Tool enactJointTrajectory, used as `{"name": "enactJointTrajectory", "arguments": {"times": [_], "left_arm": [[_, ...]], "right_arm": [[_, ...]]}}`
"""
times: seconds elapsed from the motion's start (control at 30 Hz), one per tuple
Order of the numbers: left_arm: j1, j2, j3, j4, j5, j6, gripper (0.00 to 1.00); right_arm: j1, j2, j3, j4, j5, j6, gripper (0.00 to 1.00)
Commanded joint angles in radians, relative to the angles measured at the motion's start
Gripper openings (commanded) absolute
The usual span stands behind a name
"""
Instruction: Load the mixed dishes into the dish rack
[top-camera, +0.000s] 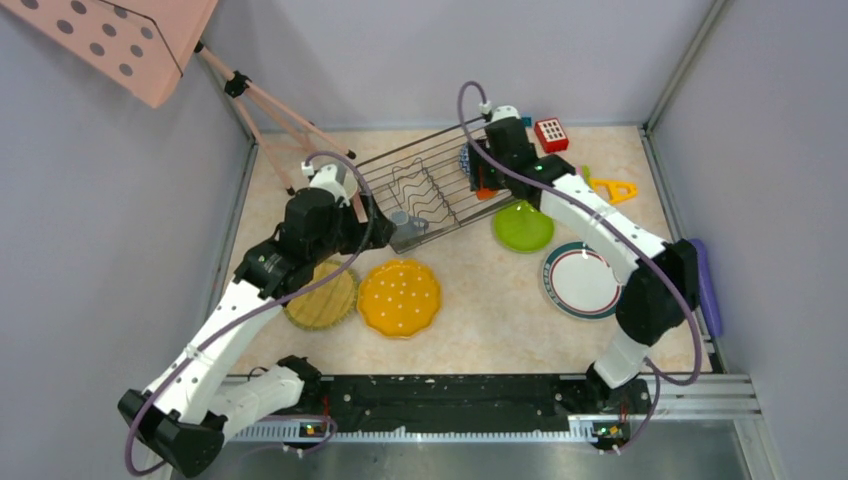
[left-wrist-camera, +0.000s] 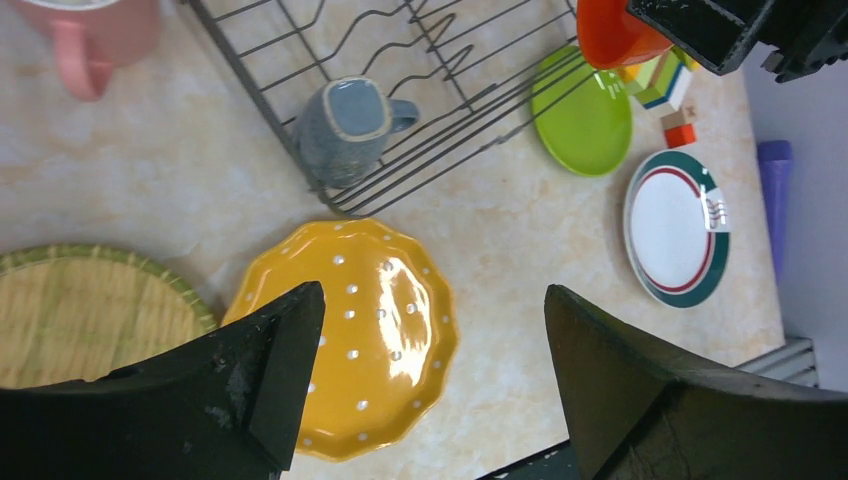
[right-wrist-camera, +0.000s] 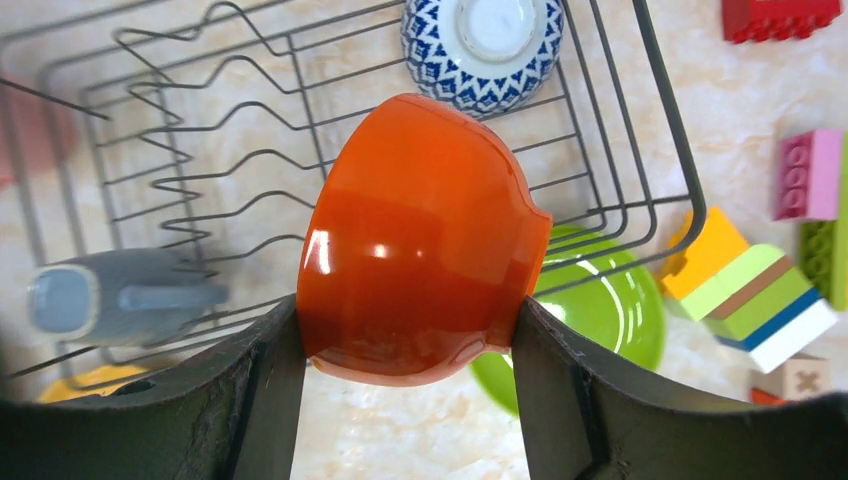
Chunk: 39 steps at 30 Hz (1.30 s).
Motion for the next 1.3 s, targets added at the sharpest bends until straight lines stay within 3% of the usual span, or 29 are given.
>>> {"name": "enactJointTrajectory", "arguments": {"times": [0.0, 0.2, 0.37, 0.53, 0.67, 0.8, 0.83, 0.93, 0.97, 1.0, 1.27], "left_arm": [[0.007, -0.056, -0.021, -0.051, -0.112, 0.054, 0.86], [0.01, -0.074, -0.043, -0.057, -0.125, 0.064, 0.86], [0.011, -0.068, -0.051, -0.055, -0.115, 0.068, 0.86], [0.01, -0.064, -0.055, -0.047, -0.114, 0.073, 0.86], [0.012, -0.054, -0.052, -0.041, -0.096, 0.079, 0.86], [0.012, -0.041, -0.047, -0.037, -0.071, 0.083, 0.86], [0.012, -0.039, -0.045, -0.036, -0.069, 0.085, 0.86], [0.013, -0.036, -0.042, -0.035, -0.069, 0.088, 0.86], [0.014, -0.035, -0.042, -0.033, -0.067, 0.089, 0.86], [0.013, -0.033, -0.041, -0.032, -0.065, 0.09, 0.86], [0.016, -0.011, -0.033, -0.025, -0.057, 0.084, 0.86]], "right_arm": [[0.079, 0.123, 0.171, -0.068, 0.236, -0.167, 0.0], [0.121, 0.292, 0.291, -0.058, 0.403, -0.322, 0.0], [0.122, 0.448, 0.434, -0.161, 0.482, -0.396, 0.0], [0.122, 0.534, 0.462, -0.188, 0.505, -0.412, 0.0], [0.122, 0.553, 0.444, -0.178, 0.417, -0.386, 0.02], [0.122, 0.572, 0.453, -0.18, 0.349, -0.363, 0.15], [0.122, 0.575, 0.456, -0.179, 0.336, -0.361, 0.24], [0.121, 0.567, 0.456, -0.177, 0.313, -0.333, 0.69], [0.122, 0.558, 0.443, -0.168, 0.302, -0.323, 0.92], [0.122, 0.542, 0.429, -0.155, 0.281, -0.319, 0.98], [0.114, 0.48, 0.438, -0.165, 0.19, -0.299, 0.99]]}}
